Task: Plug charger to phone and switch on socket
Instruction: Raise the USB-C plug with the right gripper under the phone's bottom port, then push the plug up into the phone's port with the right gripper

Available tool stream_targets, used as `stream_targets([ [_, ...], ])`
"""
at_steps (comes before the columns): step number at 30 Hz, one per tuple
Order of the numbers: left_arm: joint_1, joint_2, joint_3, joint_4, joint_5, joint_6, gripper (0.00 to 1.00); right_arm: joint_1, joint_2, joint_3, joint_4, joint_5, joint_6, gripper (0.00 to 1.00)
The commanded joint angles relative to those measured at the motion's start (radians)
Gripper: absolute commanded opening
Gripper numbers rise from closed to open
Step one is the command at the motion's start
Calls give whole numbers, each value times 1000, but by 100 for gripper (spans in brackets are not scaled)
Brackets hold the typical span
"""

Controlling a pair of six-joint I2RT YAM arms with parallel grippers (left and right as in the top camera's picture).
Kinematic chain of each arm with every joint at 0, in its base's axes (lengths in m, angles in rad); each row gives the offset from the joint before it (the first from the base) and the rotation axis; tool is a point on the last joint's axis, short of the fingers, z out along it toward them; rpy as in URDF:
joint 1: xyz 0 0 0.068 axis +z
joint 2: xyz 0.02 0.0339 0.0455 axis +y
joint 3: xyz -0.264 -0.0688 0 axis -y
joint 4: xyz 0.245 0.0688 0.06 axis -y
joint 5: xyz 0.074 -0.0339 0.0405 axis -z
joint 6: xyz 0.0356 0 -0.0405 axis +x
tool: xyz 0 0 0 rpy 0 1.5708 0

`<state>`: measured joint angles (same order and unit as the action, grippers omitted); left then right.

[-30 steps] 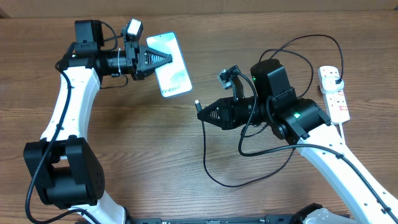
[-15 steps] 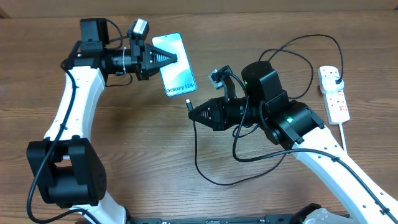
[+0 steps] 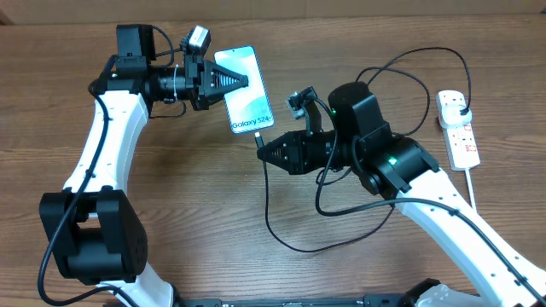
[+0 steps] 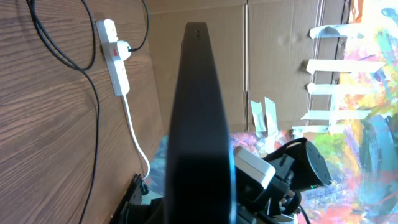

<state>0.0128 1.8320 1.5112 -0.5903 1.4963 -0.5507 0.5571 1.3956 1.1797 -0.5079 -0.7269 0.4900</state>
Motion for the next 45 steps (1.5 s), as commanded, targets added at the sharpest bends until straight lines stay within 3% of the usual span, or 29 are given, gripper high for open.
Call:
stream_targets([
  [1, -9, -5, 1, 5, 42, 23, 4, 5, 13, 5, 19, -14, 19, 4],
  [45, -13, -5, 1, 23, 85, 31, 4, -1, 21, 5, 72, 12, 88, 4],
])
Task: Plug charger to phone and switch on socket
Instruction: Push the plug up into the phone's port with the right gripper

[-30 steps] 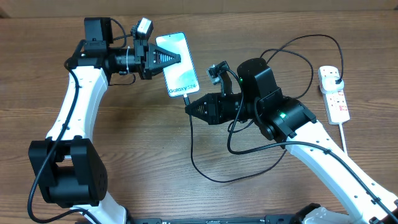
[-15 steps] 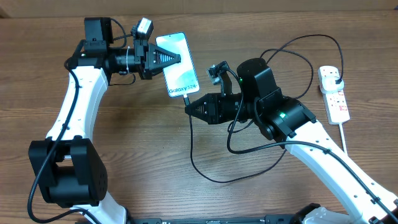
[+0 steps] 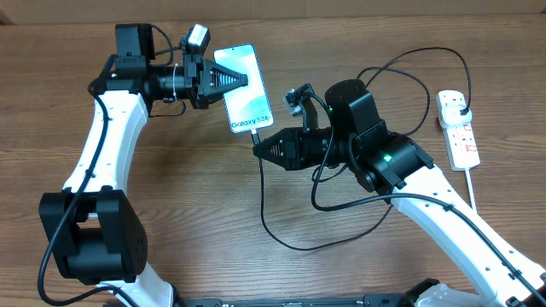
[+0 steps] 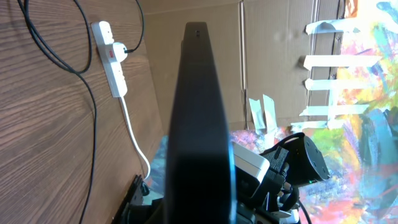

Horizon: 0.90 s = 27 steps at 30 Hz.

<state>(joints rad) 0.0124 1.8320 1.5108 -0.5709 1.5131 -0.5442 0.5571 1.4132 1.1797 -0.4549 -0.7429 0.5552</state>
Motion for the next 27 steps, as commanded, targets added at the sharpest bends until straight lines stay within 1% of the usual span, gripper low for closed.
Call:
stream_targets([
  [1, -13, -5, 1, 3, 68, 25, 4, -4, 4, 5, 26, 28, 24, 4],
  [11, -13, -5, 1, 3, 68, 25, 4, -31, 7, 5, 64, 47, 40, 4],
  [19, -25, -5, 1, 3, 69, 24, 4, -31, 67, 5, 96, 43, 40, 4],
  [27, -34, -5, 1, 2, 69, 28, 4, -54, 73, 5, 131, 38, 40, 4],
])
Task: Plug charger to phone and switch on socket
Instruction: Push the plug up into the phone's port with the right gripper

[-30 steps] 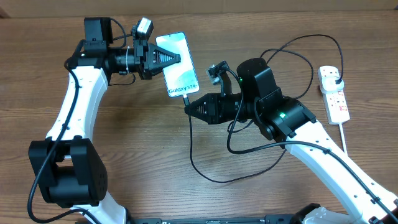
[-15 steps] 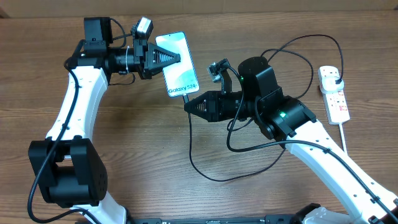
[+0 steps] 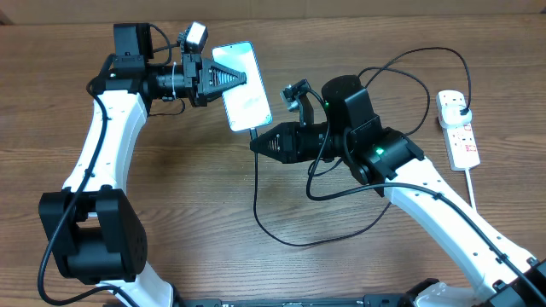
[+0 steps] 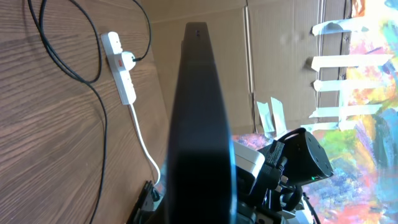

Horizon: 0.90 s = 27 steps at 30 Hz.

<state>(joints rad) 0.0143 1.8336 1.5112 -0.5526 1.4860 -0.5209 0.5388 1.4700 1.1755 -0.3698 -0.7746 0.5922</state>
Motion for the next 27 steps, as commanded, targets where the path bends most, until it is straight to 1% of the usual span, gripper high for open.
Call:
stream_targets([
  [1, -36, -6, 1, -16, 96, 5, 4, -45, 16, 10, 45, 61, 3, 4],
  [7, -36, -6, 1, -16, 96, 13, 4, -95, 16, 10, 48, 31, 2, 4],
  [27, -37, -6, 1, -28, 96, 26, 4, -95, 17, 10, 71, 14, -17, 4],
])
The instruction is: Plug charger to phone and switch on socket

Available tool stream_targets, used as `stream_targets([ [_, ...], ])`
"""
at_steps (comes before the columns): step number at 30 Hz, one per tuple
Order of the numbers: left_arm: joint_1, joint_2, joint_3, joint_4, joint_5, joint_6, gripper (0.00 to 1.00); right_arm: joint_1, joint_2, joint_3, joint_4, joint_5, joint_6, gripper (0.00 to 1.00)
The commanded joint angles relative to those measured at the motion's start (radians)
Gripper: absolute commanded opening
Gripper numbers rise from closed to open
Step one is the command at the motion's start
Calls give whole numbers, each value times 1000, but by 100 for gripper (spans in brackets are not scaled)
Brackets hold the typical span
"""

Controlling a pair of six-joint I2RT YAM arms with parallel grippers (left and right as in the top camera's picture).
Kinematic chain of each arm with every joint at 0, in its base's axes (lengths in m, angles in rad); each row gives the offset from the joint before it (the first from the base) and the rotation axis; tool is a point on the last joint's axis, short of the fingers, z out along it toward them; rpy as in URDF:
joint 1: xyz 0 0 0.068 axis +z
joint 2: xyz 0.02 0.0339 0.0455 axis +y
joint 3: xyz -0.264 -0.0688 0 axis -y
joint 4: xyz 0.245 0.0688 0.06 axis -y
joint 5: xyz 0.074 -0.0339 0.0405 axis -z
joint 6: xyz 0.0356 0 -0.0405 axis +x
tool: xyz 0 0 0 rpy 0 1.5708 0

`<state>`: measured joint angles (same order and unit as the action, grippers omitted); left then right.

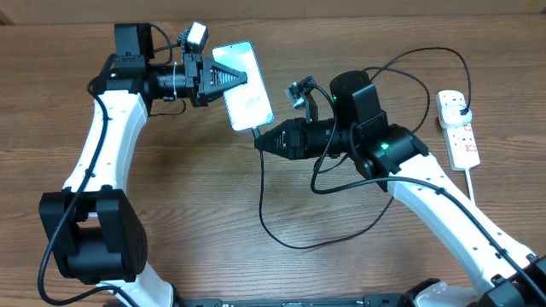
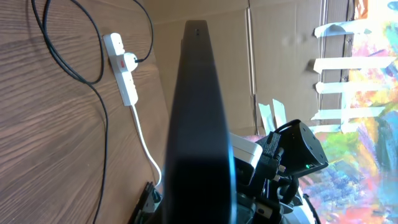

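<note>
The phone [image 1: 245, 87] is held off the table, tilted with its lit screen up, and my left gripper [image 1: 236, 82] is shut on its left side. In the left wrist view the phone [image 2: 199, 112] shows edge-on as a dark bar. My right gripper [image 1: 259, 142] sits just below the phone's lower edge, its fingers together on the charger plug [image 1: 257, 131]. From there the black cable [image 1: 294, 245] hangs in a loop over the table and runs to the white socket strip [image 1: 459, 130]. The socket strip [image 2: 125, 79] carries a white adapter.
The strip's white lead [image 1: 474, 189] runs toward the front right edge. More loops of black cable [image 1: 409, 64] lie behind the right arm. A cardboard wall stands along the back of the wooden table [image 1: 196, 213].
My right gripper has shifted slightly to the right and sits closer under the phone's lower edge. The left gripper and the phone stay where they were.
At first the phone was held flat-on with its text readable, and my right gripper was low and right of its bottom edge with the cable. Then the gripper was closer to that edge. Later the phone was tilted, and now the gripper sits at the port end.
</note>
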<state>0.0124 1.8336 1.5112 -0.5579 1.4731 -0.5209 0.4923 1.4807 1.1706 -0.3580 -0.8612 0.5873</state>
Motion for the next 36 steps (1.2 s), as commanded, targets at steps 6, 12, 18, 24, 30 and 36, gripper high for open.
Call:
stream_targets([
  [6, -35, -6, 1, -30, 109, 26, 4, -50, 6, 14, 76, 100, -11, 4],
  [12, -35, -6, 1, -32, 109, 27, 4, -50, 6, 14, 63, 100, -12, 9],
  [18, -26, -6, 1, -8, 109, 27, 4, -50, 6, 14, -13, 97, -19, 20],
  [24, -25, -6, 0, -16, 94, 149, 4, -51, 6, 14, -80, 87, -52, 32],
  [30, -25, -6, 0, -178, -157, 286, 4, -96, 6, 14, -181, 82, -96, 39],
  [36, -27, -2, 0, -443, -517, 468, 4, -165, 6, 14, -291, 103, -151, 44],
])
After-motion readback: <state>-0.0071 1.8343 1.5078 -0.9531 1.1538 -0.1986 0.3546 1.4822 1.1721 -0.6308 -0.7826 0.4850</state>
